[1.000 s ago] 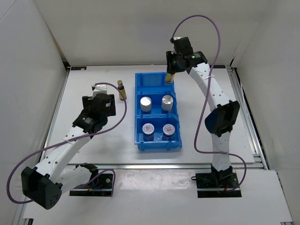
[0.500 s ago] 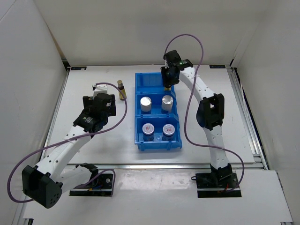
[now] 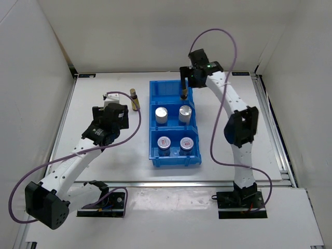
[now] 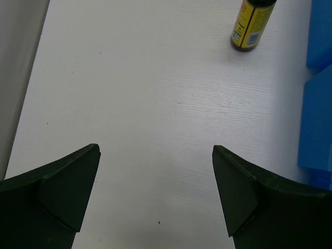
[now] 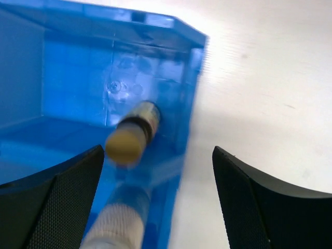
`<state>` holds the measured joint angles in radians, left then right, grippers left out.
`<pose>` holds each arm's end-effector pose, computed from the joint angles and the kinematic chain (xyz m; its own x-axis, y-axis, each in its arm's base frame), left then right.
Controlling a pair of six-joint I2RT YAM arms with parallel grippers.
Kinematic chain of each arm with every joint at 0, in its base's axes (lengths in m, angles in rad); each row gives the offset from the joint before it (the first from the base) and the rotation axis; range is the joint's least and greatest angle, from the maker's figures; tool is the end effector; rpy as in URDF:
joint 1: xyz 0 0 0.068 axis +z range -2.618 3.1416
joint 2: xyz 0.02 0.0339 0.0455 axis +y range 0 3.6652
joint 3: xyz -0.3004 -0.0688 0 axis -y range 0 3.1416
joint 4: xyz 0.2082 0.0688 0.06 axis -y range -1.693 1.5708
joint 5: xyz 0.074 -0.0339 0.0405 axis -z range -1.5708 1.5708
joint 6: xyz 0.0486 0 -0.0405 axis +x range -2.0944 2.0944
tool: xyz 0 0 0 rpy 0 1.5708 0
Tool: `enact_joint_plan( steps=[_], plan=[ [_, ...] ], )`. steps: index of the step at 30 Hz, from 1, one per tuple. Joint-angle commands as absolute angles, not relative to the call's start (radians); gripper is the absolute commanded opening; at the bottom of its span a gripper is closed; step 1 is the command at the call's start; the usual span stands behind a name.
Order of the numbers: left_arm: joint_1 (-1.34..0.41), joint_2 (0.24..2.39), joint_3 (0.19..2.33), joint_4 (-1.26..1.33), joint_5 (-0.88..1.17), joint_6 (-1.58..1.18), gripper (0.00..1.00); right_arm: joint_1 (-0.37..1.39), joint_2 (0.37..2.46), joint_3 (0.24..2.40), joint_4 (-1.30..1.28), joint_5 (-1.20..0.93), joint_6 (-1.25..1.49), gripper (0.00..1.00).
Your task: Organize the condiment bottles
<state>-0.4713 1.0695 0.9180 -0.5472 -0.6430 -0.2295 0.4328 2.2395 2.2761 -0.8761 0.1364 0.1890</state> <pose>0.1709 -0.0544 0.3322 -0.5477 0.0748 -0.8333 -0.1749 0.9638 0.2014 0.4509 0.2011 0.3259 -0.7262 -0.1305 -0.6750 -0.2002 0.9794 0.0261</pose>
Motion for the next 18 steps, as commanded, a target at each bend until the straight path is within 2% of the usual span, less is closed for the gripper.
enact_joint_plan(
  steps=[1,5,8,12,18],
  plan=[
    [-0.472,1.074,0.995,-0.571,-0.623,-0.259,1.00,0.393,1.998,2.202,-0.876,0.187,0.210,0.89],
    [-0.436,1.211,1.182,-0.630,-0.468,-0.347,1.00,0.383,1.755,1.972,-0.832,0.210,0.210,0.90],
    [-0.436,1.339,1.319,-0.630,-0.423,-0.359,1.00,0.383,1.613,1.829,-0.810,0.137,0.228,0.91],
    [-0.417,1.624,1.492,-0.630,-0.370,-0.312,0.98,0.383,1.479,1.748,-0.877,0.022,0.270,0.95],
    [-0.345,1.857,1.686,-0.630,-0.292,-0.301,1.00,0.383,1.272,1.675,-0.946,-0.040,0.279,1.00]
  ],
)
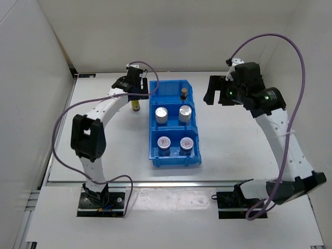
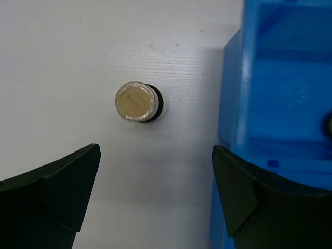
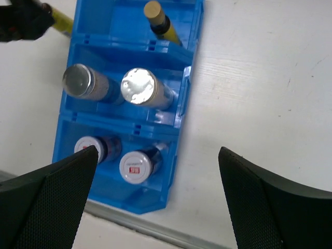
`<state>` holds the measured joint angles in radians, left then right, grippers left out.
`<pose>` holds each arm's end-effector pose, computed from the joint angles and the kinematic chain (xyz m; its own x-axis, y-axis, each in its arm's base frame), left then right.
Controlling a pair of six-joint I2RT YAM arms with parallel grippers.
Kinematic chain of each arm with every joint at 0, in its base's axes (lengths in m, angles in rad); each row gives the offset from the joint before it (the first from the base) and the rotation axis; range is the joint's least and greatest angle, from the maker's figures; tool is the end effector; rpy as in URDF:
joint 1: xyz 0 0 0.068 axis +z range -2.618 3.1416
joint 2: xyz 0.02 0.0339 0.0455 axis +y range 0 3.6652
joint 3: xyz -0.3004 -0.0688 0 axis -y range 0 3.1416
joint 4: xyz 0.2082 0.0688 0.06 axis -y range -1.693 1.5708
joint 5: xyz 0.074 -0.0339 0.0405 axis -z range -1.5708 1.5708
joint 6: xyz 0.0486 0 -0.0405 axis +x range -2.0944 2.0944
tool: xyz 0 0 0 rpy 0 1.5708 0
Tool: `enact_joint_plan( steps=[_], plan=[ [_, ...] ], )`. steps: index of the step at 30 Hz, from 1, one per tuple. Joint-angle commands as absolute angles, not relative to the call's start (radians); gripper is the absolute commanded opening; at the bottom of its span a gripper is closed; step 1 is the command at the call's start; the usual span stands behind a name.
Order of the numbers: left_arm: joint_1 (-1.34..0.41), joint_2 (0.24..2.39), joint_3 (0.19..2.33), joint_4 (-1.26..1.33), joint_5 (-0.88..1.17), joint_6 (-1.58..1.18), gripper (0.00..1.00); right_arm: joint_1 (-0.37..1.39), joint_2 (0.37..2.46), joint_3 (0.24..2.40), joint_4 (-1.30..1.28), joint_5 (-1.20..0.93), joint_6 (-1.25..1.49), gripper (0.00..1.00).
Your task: Organize the condiment bottles
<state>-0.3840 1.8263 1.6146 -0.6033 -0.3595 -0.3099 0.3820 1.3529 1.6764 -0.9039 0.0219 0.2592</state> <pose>0.3717 -0.1318 0.3321 -0.6813 -0.0326 -0.7313 -0.0849 0.9958 0.0347 0.2193 0.0870 0.4626 -0.5830 0.0419 -0.8114 -0.2134 0.9557 0.2027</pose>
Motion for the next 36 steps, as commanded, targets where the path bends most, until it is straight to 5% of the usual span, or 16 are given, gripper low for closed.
enact_joint_plan(
  steps=[1,15,21,30,36],
  plan=[
    [-0.330,1.911,1.706,-0.630,-0.291,-0.301,1.00,0.383,1.252,1.675,-0.972,-0.040,0.279,1.00],
    [-0.285,2.114,1.875,-0.641,-0.215,-0.299,0.94,0.383,1.074,1.647,-1.084,-0.052,0.219,1.00],
    [-0.285,2.123,1.875,-0.641,-0.204,-0.290,0.73,0.383,1.051,1.618,-1.094,-0.025,0.210,1.00],
    [-0.285,2.028,1.842,-0.663,-0.224,-0.290,0.25,0.383,1.042,1.609,-1.103,-0.005,0.201,1.00],
    [-0.285,1.976,1.982,-0.745,-0.235,-0.290,0.11,0.383,1.032,1.591,-1.112,-0.005,0.201,1.00]
  ],
)
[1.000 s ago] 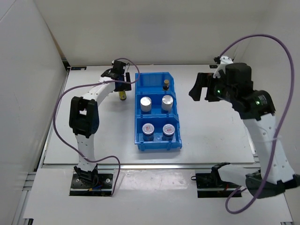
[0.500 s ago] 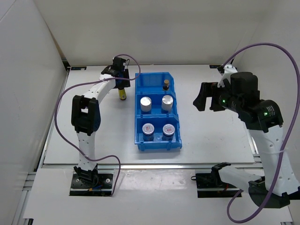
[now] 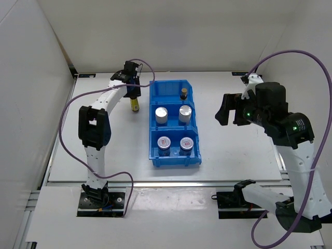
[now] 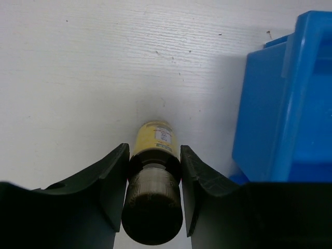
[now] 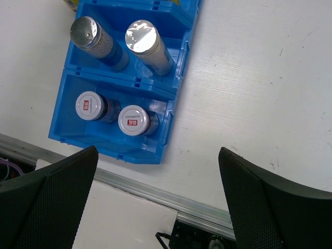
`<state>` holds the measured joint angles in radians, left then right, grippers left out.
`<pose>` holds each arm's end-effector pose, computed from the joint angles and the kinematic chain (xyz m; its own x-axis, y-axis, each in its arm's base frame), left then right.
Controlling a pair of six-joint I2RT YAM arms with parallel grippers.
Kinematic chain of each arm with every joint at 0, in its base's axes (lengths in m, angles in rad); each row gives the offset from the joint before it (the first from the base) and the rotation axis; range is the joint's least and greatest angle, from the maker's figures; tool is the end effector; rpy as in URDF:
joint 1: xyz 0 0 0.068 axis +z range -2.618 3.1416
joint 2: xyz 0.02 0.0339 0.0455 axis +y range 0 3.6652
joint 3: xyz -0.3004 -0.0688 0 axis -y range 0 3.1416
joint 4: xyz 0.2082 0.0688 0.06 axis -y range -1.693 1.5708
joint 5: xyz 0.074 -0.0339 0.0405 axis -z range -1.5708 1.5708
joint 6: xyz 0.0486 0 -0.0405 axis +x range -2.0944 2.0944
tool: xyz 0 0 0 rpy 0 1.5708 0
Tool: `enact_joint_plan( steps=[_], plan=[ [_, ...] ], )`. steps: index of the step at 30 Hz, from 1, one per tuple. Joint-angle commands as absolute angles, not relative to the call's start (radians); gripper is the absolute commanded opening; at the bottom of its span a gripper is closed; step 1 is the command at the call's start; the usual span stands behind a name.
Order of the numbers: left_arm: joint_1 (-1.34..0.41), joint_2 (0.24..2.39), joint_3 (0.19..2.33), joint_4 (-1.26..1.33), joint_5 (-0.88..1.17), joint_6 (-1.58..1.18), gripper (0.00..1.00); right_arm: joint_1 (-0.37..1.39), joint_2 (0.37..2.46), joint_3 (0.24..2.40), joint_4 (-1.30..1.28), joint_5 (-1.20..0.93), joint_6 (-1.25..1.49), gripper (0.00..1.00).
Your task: Organize the condiment bottles
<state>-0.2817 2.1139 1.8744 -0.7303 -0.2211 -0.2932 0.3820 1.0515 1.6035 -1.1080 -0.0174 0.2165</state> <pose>0.4452 -0.1177 0.2794 -0.8024 -0.0613 -0.5936 -0.0834 0.9965 0.0097 0.1118 0.0458 0.4699 -0.5613 0.0060 -0.8276 -0.2722 0.9430 0.1914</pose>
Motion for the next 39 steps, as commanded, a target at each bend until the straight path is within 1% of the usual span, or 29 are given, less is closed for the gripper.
enact_joint_plan(
  steps=[1,7,10,14,22,32,34,39],
  plan=[
    [-0.296,1.976,2.035,-0.773,-0.235,-0.290,0.11,0.383,1.032,1.591,-1.112,-0.005,0.201,1.00],
    [-0.380,1.957,2.238,-0.824,-0.262,-0.290,0.11,0.383,1.014,1.563,-1.112,-0.005,0.201,1.00],
    [-0.432,1.957,2.285,-0.824,-0.272,-0.299,0.11,0.383,1.014,1.563,-1.112,-0.005,0.210,1.00],
    [-0.480,2.020,2.338,-0.824,-0.242,-0.299,0.11,0.383,1.014,1.563,-1.112,-0.005,0.210,1.00],
    [-0.521,2.161,2.347,-0.824,-0.233,-0.299,0.11,0.383,0.996,1.585,-1.157,0.005,0.201,1.00],
    [-0.522,2.246,2.292,-0.824,-0.252,-0.308,0.11,0.383,0.956,1.563,-1.187,0.023,0.192,1.00],
    [-0.522,2.246,2.269,-0.824,-0.252,-0.308,0.12,0.383,0.946,1.554,-1.187,0.034,0.192,1.00],
    [-0.522,2.266,2.250,-0.824,-0.252,-0.318,0.25,0.383,0.936,1.529,-1.187,0.034,0.192,1.00]
  ],
)
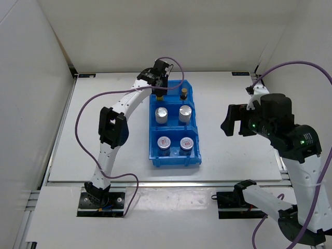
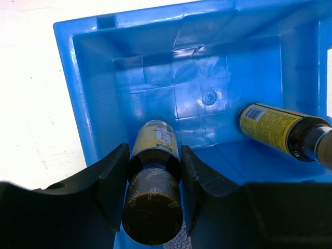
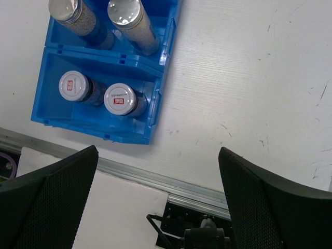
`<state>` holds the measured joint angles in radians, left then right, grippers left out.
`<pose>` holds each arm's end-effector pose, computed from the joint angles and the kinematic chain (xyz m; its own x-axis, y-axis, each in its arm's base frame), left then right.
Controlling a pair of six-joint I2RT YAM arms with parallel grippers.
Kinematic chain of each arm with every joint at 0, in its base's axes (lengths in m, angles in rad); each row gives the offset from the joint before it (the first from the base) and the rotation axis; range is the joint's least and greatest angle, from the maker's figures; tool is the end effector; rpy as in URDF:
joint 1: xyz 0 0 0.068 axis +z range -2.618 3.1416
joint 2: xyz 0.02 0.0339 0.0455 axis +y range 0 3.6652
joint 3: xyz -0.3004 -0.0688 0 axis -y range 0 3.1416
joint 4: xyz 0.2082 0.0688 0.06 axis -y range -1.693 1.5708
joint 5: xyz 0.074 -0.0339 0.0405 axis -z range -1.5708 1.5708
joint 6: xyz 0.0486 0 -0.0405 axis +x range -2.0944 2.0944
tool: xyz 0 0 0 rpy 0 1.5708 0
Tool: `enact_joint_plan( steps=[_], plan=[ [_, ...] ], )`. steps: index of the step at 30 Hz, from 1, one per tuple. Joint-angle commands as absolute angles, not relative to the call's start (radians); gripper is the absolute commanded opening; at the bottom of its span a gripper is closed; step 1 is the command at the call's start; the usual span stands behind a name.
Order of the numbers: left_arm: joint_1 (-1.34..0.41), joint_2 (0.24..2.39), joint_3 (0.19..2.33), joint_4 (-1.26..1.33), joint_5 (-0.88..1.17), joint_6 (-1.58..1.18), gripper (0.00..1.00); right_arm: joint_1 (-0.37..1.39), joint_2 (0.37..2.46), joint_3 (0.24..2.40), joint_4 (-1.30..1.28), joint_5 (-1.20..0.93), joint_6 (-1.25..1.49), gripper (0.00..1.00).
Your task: Organize the condiment bottles
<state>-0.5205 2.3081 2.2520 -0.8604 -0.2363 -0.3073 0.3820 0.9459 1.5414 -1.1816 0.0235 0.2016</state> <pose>0.4455 -0.2423 0.2879 -0.7650 0.0996 -0.6363 0.1348 0.9908 -0.0070 0.0794 0.0307 0.4558 -0.5738 -0.0148 -0.8188 -0.2446 0.9573 0.1541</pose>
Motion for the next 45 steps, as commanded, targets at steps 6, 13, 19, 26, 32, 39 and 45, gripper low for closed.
enact_joint_plan(
  steps=[6,13,19,26,32,39,45],
  plan=[
    [-0.522,2.266,2.241,-0.824,-0.242,-0.318,0.55,0.383,0.936,1.529,-1.187,0.034,0.183,1.00],
    [-0.522,2.266,2.241,-0.824,-0.251,-0.308,0.88,0.383,0.927,1.519,-1.187,0.052,0.183,1.00],
    [-0.522,2.183,2.289,-0.845,-0.345,-0.299,1.00,0.383,0.917,1.488,-1.187,0.061,0.192,1.00],
    [-0.522,1.813,2.268,-0.867,-0.388,-0.244,1.00,0.383,0.907,1.454,-1.164,0.170,0.218,1.00],
    [-0.512,1.366,1.674,-0.864,-0.488,-0.313,1.00,0.383,0.897,1.373,-1.098,0.190,0.242,1.00],
    [-0.494,0.750,1.082,-0.773,-0.421,-0.307,1.00,0.383,0.847,1.250,-0.983,0.242,0.331,1.00],
    [-0.494,0.329,0.874,-0.788,-0.420,-0.264,1.00,0.383,0.885,1.239,-0.971,0.291,0.344,1.00]
  ],
)
